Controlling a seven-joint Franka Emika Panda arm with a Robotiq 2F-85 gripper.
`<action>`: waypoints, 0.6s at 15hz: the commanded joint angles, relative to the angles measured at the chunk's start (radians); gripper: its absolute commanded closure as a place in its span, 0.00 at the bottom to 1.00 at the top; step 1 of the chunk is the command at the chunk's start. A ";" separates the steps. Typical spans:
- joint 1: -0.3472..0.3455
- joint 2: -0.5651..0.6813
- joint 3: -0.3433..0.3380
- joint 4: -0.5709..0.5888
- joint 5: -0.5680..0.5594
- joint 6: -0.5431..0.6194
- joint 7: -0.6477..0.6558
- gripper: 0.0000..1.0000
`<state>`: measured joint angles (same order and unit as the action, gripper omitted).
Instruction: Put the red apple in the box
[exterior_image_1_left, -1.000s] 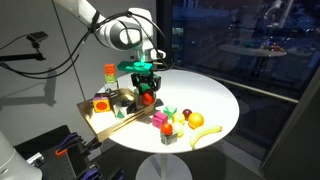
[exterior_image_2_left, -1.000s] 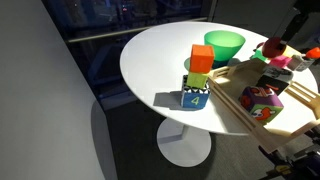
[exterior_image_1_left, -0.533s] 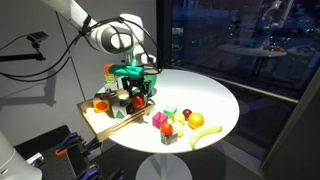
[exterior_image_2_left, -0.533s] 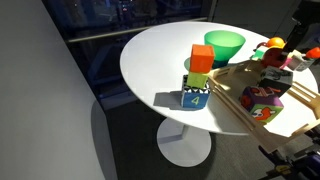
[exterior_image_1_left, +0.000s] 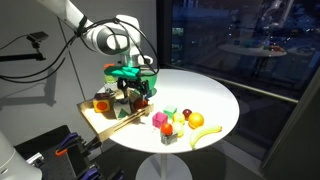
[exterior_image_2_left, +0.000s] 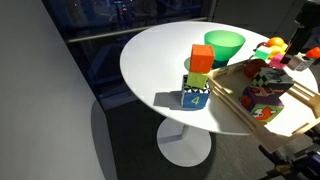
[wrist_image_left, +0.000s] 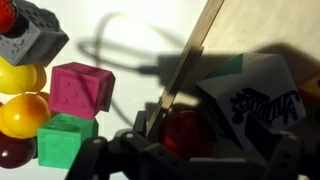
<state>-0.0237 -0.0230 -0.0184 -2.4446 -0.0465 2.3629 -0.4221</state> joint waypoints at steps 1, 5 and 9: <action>-0.002 -0.057 -0.007 -0.012 -0.004 -0.060 0.054 0.00; -0.007 -0.093 -0.013 -0.002 -0.008 -0.142 0.138 0.00; -0.008 -0.151 -0.015 -0.006 -0.021 -0.201 0.220 0.00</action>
<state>-0.0280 -0.1142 -0.0322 -2.4445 -0.0465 2.2126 -0.2650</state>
